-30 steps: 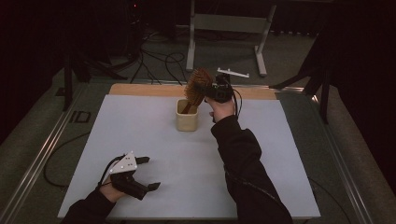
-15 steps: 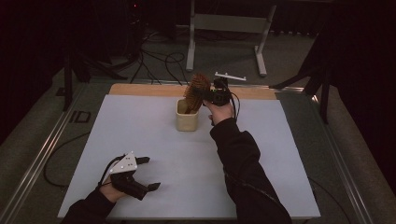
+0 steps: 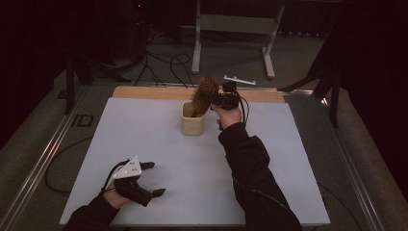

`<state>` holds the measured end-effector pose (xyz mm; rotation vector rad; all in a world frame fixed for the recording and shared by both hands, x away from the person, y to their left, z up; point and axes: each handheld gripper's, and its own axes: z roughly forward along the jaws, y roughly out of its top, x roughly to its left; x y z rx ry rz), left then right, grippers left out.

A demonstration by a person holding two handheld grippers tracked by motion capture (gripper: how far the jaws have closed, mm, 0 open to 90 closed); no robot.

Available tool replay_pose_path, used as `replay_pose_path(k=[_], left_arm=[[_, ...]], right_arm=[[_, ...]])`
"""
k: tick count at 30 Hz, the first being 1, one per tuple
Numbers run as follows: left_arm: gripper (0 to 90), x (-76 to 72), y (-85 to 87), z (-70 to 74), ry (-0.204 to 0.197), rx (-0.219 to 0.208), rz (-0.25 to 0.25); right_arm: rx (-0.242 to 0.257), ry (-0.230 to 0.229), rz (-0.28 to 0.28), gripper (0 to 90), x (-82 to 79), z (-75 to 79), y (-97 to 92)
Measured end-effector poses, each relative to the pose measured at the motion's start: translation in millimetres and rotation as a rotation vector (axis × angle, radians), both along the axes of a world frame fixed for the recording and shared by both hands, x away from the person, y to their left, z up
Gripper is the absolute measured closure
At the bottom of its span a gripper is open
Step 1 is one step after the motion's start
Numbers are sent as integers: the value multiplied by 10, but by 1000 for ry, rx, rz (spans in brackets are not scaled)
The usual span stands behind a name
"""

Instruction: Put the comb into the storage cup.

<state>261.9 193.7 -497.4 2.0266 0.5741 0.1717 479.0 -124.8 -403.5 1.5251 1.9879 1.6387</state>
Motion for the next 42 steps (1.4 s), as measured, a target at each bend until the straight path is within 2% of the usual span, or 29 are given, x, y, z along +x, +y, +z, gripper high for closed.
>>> replay_pose_path(k=[1, 2, 5, 7, 11, 12, 16, 24, 26, 42], left_arm=[[1, -1, -2, -3, 1, -1, 0], [1, -1, -2, -3, 1, -2, 0], [0, -1, 0, 0, 0, -3, 1], [1, 0, 1, 2, -1, -3, -1], [1, 1, -1, -2, 2, -2, 0], [1, 1, -2, -2, 2, -2, 0], [1, 0, 0, 2, 0, -2, 1], [1, -3, -3, 2, -2, -3, 0], [0, -7, -1, 5, -2, -5, 2], [0, -16, 0, 4, -7, 1, 2]], right_arm=[[-7, -4, 5, 444, 0, 2, 2], [-6, -9, 28, 373, -1, 7, -4], [5, -13, 41, 265, -4, 26, -26], [-12, -24, 51, 163, -12, 47, -37], [-61, -30, 87, 110, -26, 70, -47], [-80, -36, 97, 106, -31, 72, -49], [-93, -40, 107, 99, -52, 74, -72], [-138, -44, 100, 89, -77, 68, -131], [-157, -61, 92, 89, -85, 73, -152], [-214, -82, 130, 89, -142, 86, -269]])
